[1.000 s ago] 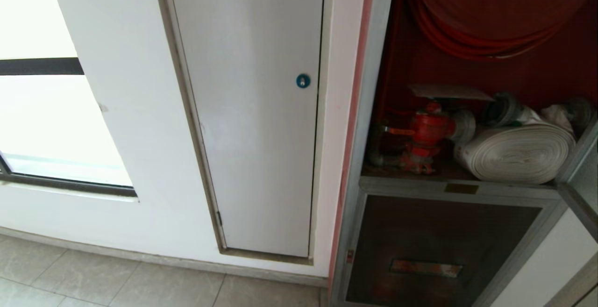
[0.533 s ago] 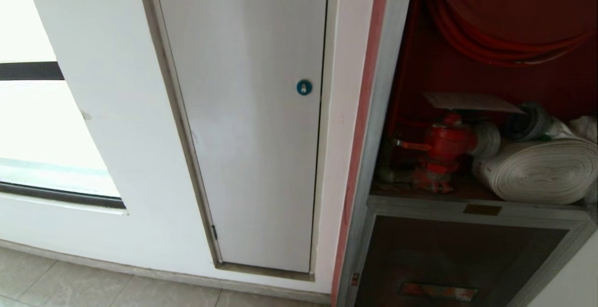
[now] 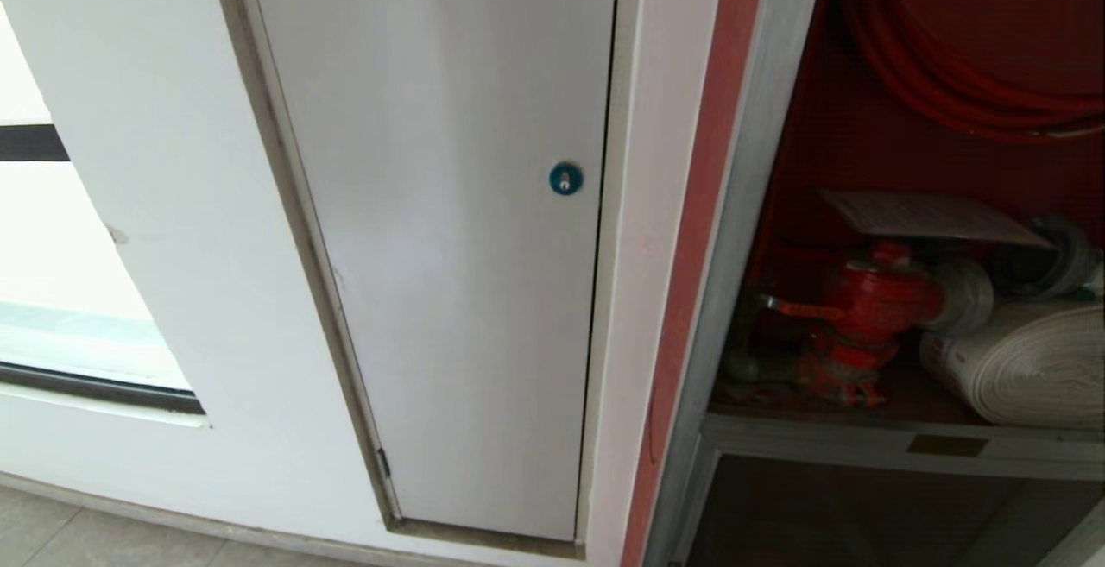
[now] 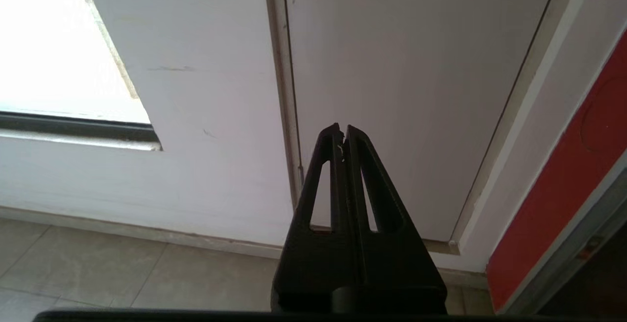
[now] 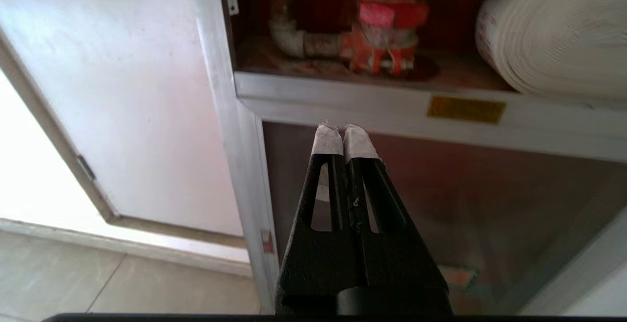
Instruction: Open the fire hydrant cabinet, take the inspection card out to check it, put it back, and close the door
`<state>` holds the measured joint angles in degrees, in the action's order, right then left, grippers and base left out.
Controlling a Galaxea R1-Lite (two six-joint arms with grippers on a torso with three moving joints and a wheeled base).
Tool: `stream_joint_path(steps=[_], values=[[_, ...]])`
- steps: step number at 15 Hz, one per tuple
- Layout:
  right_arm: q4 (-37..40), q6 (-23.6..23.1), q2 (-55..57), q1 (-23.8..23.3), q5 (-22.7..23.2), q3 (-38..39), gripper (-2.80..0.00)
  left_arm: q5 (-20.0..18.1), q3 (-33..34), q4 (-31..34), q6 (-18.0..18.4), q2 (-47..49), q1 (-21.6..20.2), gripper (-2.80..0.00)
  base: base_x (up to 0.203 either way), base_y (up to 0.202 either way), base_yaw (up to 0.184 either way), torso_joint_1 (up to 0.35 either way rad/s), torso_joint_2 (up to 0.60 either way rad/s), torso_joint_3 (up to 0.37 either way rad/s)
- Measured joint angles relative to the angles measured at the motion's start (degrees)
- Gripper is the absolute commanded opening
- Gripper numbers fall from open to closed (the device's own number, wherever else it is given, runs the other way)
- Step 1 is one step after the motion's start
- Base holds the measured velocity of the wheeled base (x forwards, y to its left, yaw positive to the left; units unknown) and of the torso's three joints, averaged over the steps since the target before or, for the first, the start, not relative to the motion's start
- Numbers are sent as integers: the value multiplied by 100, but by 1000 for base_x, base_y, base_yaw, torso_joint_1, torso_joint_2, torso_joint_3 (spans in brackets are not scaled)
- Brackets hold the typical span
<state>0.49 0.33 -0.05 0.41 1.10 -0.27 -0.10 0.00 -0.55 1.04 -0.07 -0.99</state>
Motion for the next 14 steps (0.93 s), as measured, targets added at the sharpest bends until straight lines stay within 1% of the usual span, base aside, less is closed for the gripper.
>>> stream_joint_path(steps=[5,7,14], values=[[-11,2,0,-1,2,0,-280,3,0,-3,-11,0,4,-280,185,0,0,1,1,1],[-2,0,0,0,2,0,-280,15,0,0,-85,0,-5,-280,30,0,-1,6,6,0],[20,-1,0,0,1,-4,-280,17,0,-5,-88,0,0,-280,0,0,0,0,0,0]])
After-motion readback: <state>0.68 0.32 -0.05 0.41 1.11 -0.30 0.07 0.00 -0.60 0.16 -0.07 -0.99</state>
